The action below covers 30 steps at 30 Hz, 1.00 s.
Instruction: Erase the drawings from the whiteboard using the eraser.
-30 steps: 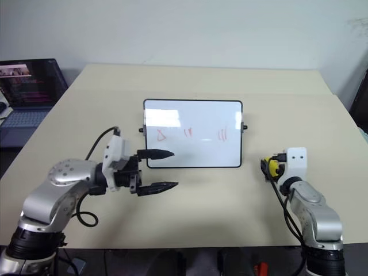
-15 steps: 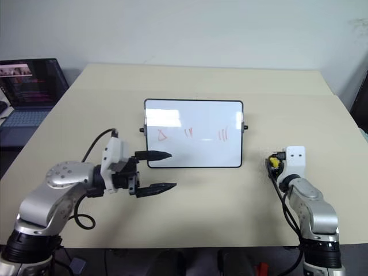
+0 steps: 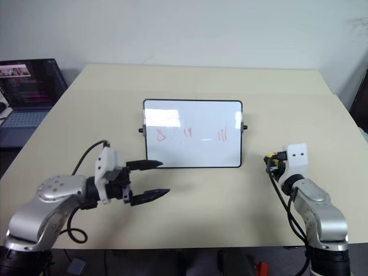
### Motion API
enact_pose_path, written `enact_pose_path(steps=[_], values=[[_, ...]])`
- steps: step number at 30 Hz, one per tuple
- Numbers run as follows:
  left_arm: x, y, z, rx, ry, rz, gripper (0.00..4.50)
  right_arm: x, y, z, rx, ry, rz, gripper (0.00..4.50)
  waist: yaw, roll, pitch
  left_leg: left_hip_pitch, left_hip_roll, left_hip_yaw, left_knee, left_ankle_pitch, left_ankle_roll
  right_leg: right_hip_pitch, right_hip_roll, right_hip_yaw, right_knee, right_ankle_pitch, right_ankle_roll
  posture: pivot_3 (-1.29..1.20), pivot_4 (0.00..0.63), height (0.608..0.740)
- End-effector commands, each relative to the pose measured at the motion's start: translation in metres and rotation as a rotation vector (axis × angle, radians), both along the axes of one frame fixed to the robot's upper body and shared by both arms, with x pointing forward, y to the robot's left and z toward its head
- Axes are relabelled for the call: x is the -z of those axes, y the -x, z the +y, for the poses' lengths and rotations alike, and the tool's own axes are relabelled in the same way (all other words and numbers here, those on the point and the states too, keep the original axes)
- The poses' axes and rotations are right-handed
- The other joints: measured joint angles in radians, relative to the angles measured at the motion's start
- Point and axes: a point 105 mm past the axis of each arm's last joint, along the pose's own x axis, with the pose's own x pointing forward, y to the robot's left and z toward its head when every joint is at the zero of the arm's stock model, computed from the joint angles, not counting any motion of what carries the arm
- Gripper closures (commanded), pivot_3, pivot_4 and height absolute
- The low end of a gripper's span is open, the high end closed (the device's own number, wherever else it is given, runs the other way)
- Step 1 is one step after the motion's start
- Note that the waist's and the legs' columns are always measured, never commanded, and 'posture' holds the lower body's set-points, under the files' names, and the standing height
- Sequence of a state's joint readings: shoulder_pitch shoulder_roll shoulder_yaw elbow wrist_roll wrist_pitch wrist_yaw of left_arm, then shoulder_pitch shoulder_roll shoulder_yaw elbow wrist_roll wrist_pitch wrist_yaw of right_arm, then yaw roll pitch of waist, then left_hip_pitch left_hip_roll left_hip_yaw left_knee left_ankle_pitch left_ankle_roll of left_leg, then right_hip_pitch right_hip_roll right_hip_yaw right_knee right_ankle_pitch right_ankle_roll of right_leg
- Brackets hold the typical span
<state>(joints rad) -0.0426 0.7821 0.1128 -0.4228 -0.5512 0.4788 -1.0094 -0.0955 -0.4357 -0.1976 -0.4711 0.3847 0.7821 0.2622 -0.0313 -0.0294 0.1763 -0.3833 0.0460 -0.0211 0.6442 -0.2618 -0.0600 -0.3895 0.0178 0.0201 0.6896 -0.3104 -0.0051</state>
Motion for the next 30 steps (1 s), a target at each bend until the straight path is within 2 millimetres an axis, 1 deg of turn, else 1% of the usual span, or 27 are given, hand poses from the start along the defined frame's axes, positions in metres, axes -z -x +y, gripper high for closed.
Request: enact_pose_path(steps=[1,4,6,10,12,13,16,19,21,23,25,27,30], values=[[-0.013,0.001,0.014,-0.093,-0.002,-0.051,0.00,-0.031,0.021,0.033,-0.223,0.018,-0.082,3.49,0.000,0.000,0.000,0.000,0.000,0.000,0.000,0.000,0.000,0.000,0.000,0.000,0.000,0.000,0.000,0.00,0.150,0.740],[-0.016,-0.003,0.028,-0.199,0.000,-0.065,0.00,-0.038,0.033,0.064,-0.396,0.064,-0.083,3.49,0.000,0.000,0.000,0.001,0.000,-0.001,0.000,0.000,0.000,0.001,0.000,-0.001,0.001,0.000,0.000,0.00,0.150,0.740],[-0.014,-0.007,0.042,-0.295,-0.020,-0.093,0.00,-0.040,0.032,0.088,-0.510,0.153,-0.119,3.49,-0.003,0.000,0.000,0.001,0.000,-0.001,0.001,0.000,0.000,0.001,0.000,-0.001,0.001,0.000,0.000,0.00,0.150,0.740],[-0.006,-0.012,0.069,-0.417,-0.092,-0.108,0.00,-0.050,0.013,0.133,-0.645,0.247,-0.212,3.49,-0.006,0.000,0.000,0.002,0.000,-0.001,0.001,0.000,0.000,0.001,0.000,-0.001,0.001,0.000,0.000,0.00,0.150,0.740],[-0.008,-0.016,0.083,-0.480,-0.105,-0.123,0.00,-0.054,0.002,0.155,-0.698,0.286,-0.249,3.49,-0.004,0.000,0.001,0.002,0.000,-0.001,0.001,0.000,0.000,0.001,0.000,-0.001,0.001,0.000,0.000,0.00,0.150,0.740],[-0.010,-0.017,0.087,-0.493,-0.111,-0.133,0.00,-0.055,-0.001,0.165,-0.729,0.307,-0.257,3.49,-0.002,-0.001,0.001,0.001,0.000,-0.002,0.001,0.000,0.000,0.000,0.000,-0.002,0.001,0.000,0.000,0.00,0.150,0.740],[-0.015,-0.011,0.082,-0.430,-0.113,-0.122,0.00,-0.055,-0.010,0.198,-0.831,0.379,-0.289,3.49,0.000,-0.001,0.001,0.000,0.000,-0.002,0.001,0.000,0.000,0.000,0.000,-0.002,0.000,0.003,-0.004,0.00,0.150,0.740],[-0.013,-0.011,0.092,-0.450,-0.138,-0.113,0.00,-0.060,-0.021,0.227,-0.869,0.452,-0.345,3.50,0.001,-0.001,0.001,-0.001,0.000,-0.002,0.001,0.000,0.000,0.000,-0.001,-0.003,-0.001,0.003,-0.005,0.00,0.150,0.740],[-0.011,-0.012,0.093,-0.439,-0.153,-0.105,0.00,-0.065,-0.030,0.244,-0.870,0.489,-0.386,3.50,0.001,-0.001,0.001,-0.001,0.000,-0.002,0.000,0.000,0.000,-0.001,-0.001,-0.003,-0.001,0.003,-0.005,0.00,0.150,0.740],[-0.010,-0.013,0.090,-0.416,-0.154,-0.104,0.00,-0.067,-0.037,0.254,-0.867,0.528,-0.416,3.50,0.000,-0.001,0.001,-0.001,0.000,-0.002,0.000,-0.001,0.000,-0.001,-0.001,-0.003,-0.001,0.003,-0.005,0.00,0.150,0.740],[-0.018,-0.016,0.076,-0.342,-0.121,-0.121,0.00,-0.074,-0.051,0.264,-0.843,0.572,-0.455,3.50,0.004,-0.001,0.001,-0.002,0.000,-0.002,0.000,-0.001,0.000,-0.001,-0.001,-0.004,-0.001,0.003,-0.005,0.00,0.150,0.740],[-0.023,-0.018,0.069,-0.297,-0.114,-0.133,0.00,-0.078,-0.059,0.271,-0.827,0.587,-0.477,3.50,0.005,-0.001,0.001,-0.002,0.000,-0.002,0.001,-0.001,0.000,-0.001,-0.002,-0.004,0.000,0.003,-0.006,0.00,0.150,0.740],[-0.025,-0.023,0.063,-0.254,-0.130,-0.145,0.00,-0.082,-0.070,0.277,-0.802,0.597,-0.497,3.50,0.001,-0.001,0.001,-0.001,0.000,-0.002,0.001,-0.001,0.000,-0.001,-0.002,-0.003,0.001,0.003,-0.006,0.00,0.150,0.740]])
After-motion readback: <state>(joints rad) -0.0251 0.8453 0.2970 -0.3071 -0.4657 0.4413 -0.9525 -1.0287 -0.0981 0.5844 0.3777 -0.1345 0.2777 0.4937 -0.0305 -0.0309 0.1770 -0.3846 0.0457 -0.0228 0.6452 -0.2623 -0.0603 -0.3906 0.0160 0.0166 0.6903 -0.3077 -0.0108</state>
